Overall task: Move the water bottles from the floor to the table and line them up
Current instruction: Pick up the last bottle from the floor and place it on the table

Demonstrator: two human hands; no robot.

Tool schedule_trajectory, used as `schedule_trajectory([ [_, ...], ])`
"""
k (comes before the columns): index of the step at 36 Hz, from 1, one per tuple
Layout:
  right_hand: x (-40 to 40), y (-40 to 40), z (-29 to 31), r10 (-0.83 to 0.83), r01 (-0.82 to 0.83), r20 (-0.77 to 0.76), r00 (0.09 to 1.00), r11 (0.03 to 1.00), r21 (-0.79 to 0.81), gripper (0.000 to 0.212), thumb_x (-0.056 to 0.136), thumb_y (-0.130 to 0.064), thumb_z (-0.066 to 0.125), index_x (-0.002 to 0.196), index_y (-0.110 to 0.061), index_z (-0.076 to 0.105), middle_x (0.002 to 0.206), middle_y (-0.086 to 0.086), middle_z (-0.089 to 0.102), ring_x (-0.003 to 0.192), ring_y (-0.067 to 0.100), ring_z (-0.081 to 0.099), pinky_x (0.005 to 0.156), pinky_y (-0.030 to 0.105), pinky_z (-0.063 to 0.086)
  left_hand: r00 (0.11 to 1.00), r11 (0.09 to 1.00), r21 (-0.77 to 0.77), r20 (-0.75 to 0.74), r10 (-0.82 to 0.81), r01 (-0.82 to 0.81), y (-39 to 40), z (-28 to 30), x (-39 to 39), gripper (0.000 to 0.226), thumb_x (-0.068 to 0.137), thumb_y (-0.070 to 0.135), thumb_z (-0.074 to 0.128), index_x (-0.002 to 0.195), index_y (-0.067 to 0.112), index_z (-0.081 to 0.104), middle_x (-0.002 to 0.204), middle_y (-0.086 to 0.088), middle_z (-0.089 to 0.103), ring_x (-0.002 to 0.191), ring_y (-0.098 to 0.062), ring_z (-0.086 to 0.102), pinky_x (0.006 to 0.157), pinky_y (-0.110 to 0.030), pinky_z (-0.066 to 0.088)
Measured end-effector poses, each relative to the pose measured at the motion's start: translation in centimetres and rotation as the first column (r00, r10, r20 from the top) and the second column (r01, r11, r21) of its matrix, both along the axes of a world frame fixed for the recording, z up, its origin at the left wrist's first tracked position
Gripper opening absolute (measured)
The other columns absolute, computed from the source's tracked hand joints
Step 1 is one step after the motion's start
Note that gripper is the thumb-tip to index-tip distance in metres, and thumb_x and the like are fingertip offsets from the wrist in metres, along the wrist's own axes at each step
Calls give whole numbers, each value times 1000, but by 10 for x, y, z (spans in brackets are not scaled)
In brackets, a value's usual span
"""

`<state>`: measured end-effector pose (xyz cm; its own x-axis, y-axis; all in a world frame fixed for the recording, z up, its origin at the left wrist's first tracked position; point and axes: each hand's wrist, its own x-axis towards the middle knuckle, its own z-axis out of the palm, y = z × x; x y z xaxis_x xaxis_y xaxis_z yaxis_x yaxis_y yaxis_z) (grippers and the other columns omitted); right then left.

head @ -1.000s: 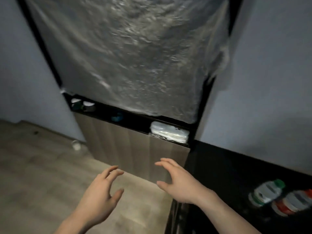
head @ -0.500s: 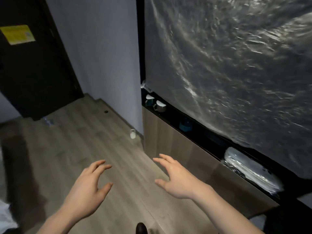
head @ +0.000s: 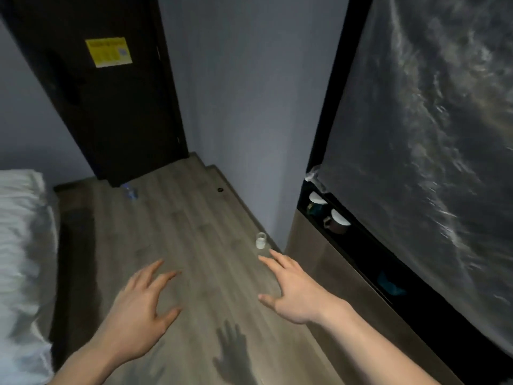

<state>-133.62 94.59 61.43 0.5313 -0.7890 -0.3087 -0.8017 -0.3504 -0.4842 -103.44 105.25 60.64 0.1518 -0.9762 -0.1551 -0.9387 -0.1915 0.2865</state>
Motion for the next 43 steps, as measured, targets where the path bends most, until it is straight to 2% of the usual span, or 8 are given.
schedule_trajectory([
  [7,113,-80,1,96,-97,-50,994,995,-24,83,93,-51,60,160,-35,13,169,-7,-2,156,19,1,126,36,11,990,991,6,-37,134,-134,-53,-24,115,73,85,62,64,149,40,39,166,5,20,151,-21,19,123,-39,22],
  [12,201,-134,1,96,-100,-69,993,994,-54,82,93,-50,61,160,-33,16,170,-4,0,156,21,3,126,36,11,991,991,-26,-33,131,-132,-109,-27,200,72,84,57,70,148,34,46,164,-1,27,150,-26,25,122,-41,24],
  [16,271,-176,4,65,-67,-63,996,997,-35,84,92,-51,62,160,-34,16,170,-3,1,156,21,4,126,35,13,994,995,-17,-43,96,-97,-154,-19,274,78,81,66,59,150,34,42,165,0,22,151,-26,22,122,-41,24],
  [20,335,-220,7,37,-41,-52,998,997,-70,83,92,-51,63,160,-33,18,169,0,4,156,23,6,125,32,13,998,997,-47,-11,55,-56,-204,-9,345,76,85,58,67,151,33,39,166,0,19,151,-26,20,121,-42,25],
  [26,395,-264,7,14,-15,-32,999,1000,-20,82,93,-52,61,160,-37,16,169,-6,0,156,18,2,126,33,12,1000,997,-67,-6,26,-26,-252,-6,408,74,84,52,73,149,30,46,164,-3,25,149,-29,25,120,-44,28],
  [33,476,-352,0,31,-31,-56,998,999,-9,82,94,-56,58,159,-39,12,169,-7,-4,156,19,0,126,40,12,1000,999,-47,-23,18,-19,-337,-21,492,74,86,56,68,151,35,39,167,2,16,152,-27,19,120,-46,28],
  [39,547,-446,-19,39,-38,-32,999,999,11,82,94,-56,58,160,-39,11,169,-10,-4,156,17,1,126,36,11,999,998,-31,-12,53,-53,-424,-35,564,75,85,57,67,151,35,39,167,2,15,152,-25,19,120,-46,29],
  [43,601,-508,-29,23,-24,18,1000,997,70,83,94,-52,60,160,-36,14,169,-8,-3,156,16,3,126,35,14,994,993,38,4,113,-113,-487,-37,618,74,86,56,67,151,37,37,167,4,13,152,-26,17,121,-45,28],
])
